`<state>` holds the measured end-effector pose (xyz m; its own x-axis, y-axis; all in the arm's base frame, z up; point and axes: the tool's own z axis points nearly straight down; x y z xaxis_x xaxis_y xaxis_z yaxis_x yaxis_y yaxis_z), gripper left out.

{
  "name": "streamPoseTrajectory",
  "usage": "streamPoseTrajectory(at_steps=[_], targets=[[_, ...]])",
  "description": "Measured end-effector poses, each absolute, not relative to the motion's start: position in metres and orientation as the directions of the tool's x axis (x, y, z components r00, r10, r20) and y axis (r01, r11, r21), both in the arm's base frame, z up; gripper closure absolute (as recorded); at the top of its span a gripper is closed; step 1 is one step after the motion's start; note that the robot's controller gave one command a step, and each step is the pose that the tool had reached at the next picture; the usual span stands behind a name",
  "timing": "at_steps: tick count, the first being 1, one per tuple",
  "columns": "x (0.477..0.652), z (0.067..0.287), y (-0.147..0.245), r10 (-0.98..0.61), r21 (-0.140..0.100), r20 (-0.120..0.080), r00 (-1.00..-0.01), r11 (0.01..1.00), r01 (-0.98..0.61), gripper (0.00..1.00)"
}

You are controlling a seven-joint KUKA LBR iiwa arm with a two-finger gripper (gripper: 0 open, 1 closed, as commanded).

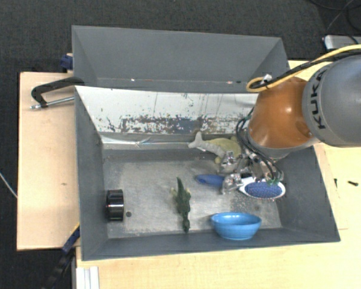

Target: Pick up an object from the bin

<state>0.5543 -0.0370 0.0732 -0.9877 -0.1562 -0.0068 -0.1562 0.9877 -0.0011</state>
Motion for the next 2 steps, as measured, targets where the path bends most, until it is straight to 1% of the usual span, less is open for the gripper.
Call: streamPoseTrajectory(at_steps=[1,2], targets=[[0.548,0.198,-0.034,-0.186,-0.002,-0.013,-0.983,0.983,-0.186,1.00],[0.553,0.261,0.063,-0.551,-0.001,-0.009,-0.834,0.834,-0.551,1.00]])
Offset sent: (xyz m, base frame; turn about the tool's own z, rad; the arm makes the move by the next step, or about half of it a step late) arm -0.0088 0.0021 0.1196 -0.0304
